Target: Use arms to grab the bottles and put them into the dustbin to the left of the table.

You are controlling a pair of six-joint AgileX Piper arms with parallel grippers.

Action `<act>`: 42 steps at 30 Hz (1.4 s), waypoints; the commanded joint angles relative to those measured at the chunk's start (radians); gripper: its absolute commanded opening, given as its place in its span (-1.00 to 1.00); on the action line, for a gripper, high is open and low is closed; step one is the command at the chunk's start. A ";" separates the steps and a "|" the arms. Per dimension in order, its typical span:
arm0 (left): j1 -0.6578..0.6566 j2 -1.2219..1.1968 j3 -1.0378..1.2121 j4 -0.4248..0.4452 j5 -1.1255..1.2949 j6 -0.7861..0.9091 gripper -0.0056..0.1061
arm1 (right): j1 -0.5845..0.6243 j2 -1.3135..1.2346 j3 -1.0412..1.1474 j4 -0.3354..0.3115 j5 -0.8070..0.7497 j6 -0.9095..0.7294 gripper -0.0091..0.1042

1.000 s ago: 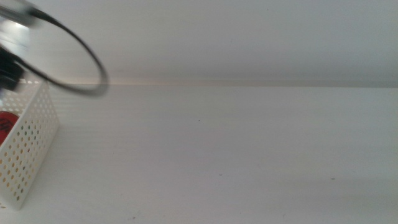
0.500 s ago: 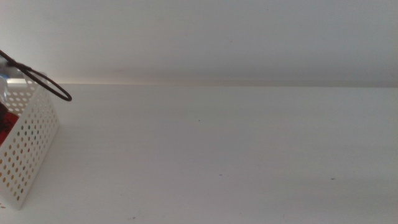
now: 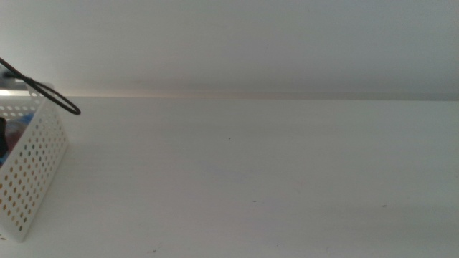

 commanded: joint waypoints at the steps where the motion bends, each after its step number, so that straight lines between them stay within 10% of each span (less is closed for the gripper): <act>1: -0.003 -0.061 -0.017 0.009 0.069 -0.039 0.78 | 0.002 -0.005 0.002 -0.007 -0.008 -0.007 0.79; 12: -0.288 -0.531 0.061 -0.069 0.078 -0.341 0.78 | 0.002 -0.005 0.002 -0.007 -0.008 -0.007 0.79; 23: -0.897 -1.188 0.598 0.284 -0.471 -0.611 0.78 | 0.002 -0.005 0.002 -0.007 -0.008 -0.007 0.79; 42: -0.927 -1.368 0.728 0.343 -0.612 -0.724 0.78 | 0.002 -0.005 0.002 -0.007 -0.008 -0.007 0.79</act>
